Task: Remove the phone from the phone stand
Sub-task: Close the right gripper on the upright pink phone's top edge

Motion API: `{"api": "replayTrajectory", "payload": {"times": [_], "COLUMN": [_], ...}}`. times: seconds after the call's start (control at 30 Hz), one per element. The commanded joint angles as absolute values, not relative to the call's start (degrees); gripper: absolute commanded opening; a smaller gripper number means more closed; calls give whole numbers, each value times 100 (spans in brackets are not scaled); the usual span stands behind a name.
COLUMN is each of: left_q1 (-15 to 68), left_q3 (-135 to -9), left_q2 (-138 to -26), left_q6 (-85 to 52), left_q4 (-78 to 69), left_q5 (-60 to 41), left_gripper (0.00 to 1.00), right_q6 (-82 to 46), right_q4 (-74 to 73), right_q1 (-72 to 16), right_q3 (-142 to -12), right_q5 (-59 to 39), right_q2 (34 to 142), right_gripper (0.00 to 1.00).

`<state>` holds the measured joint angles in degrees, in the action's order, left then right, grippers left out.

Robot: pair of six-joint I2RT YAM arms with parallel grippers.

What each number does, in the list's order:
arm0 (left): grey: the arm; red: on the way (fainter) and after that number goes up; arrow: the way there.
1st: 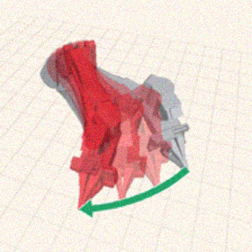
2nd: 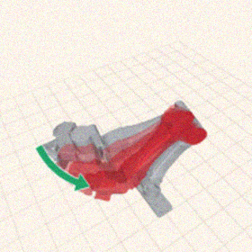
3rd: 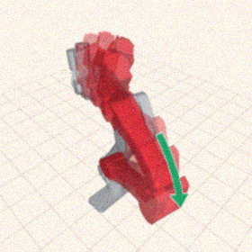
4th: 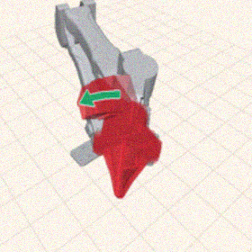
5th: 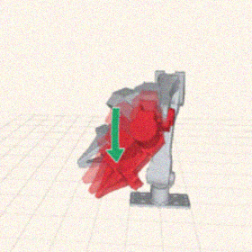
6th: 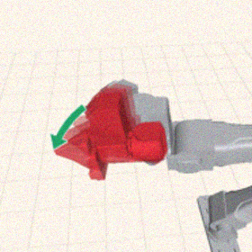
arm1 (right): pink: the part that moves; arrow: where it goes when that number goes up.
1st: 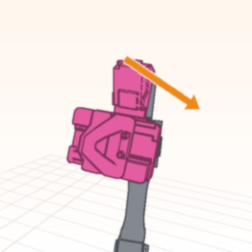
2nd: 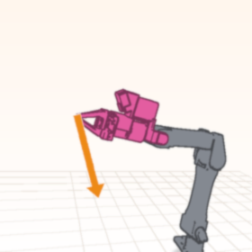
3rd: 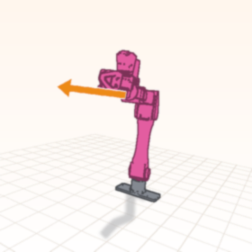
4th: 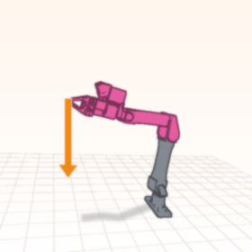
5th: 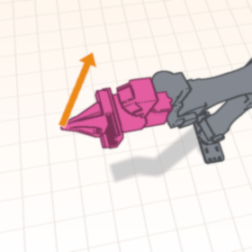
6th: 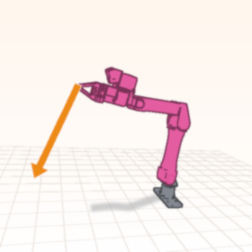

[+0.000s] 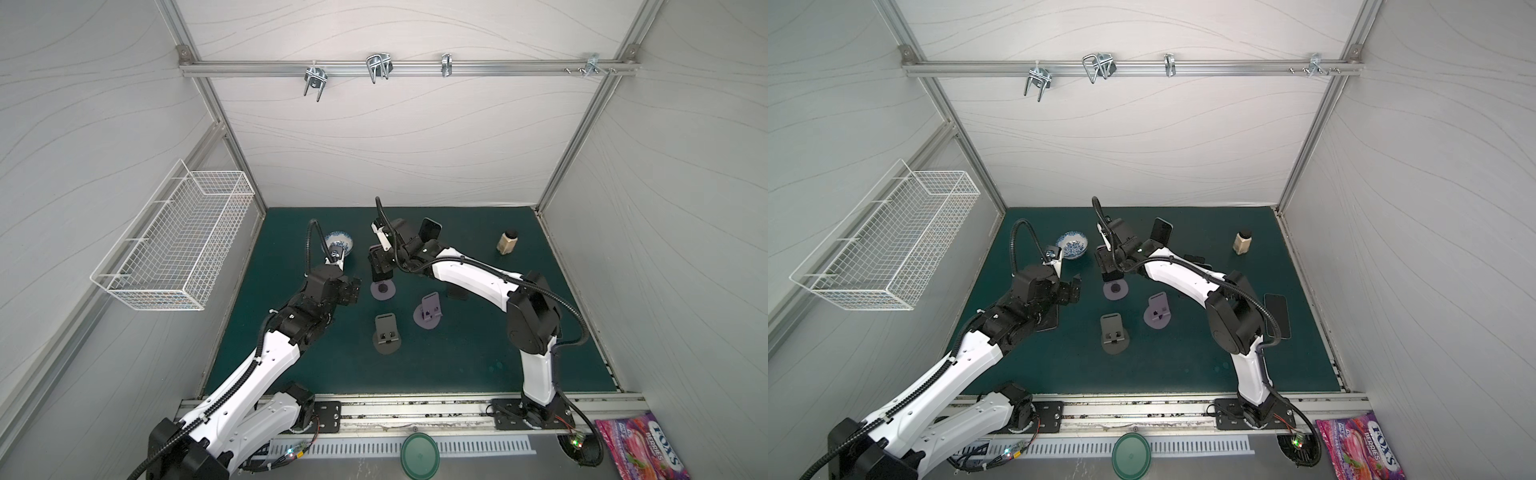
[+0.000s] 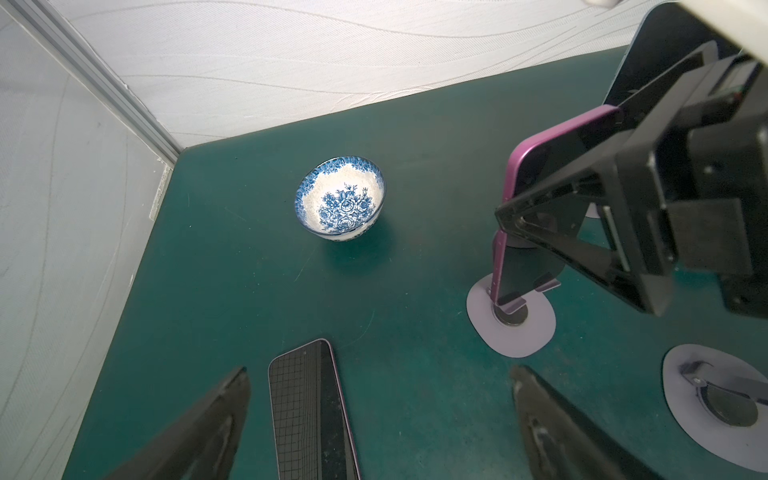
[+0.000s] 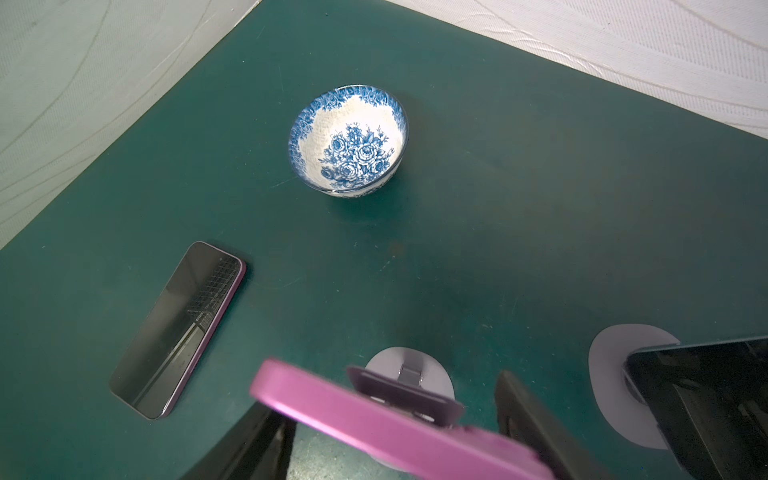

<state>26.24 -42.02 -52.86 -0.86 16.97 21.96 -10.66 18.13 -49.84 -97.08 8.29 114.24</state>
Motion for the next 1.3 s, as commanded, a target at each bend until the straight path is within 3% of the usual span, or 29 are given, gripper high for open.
{"api": "replayTrajectory", "payload": {"times": [0.0, 0.67, 1.0, 1.27], "left_q1": [2601, 2602, 2601, 2600], "left_q3": [-4378, -4384, -4386, -4386], "left_q2": [-5197, -5168, -5142, -5107], "left_q6": [-123, -119, -126, -139], "left_q4": [1555, 1569, 1570, 1591], "left_q5": [2237, 2278, 2290, 2347], "left_gripper": [99, 99, 99, 99], "right_q6": [-953, -879, -945, -1050], "right_q4": [1747, 1853, 1749, 1734], "right_q1": [-4958, -4953, -4962, -5008], "right_q3": [-9945, -10085, -10102, -10278], "right_q5": [826, 870, 953, 1262], "right_q2": [11545, 11742, 11765, 11969], "right_gripper": [74, 77, 93, 98]}}
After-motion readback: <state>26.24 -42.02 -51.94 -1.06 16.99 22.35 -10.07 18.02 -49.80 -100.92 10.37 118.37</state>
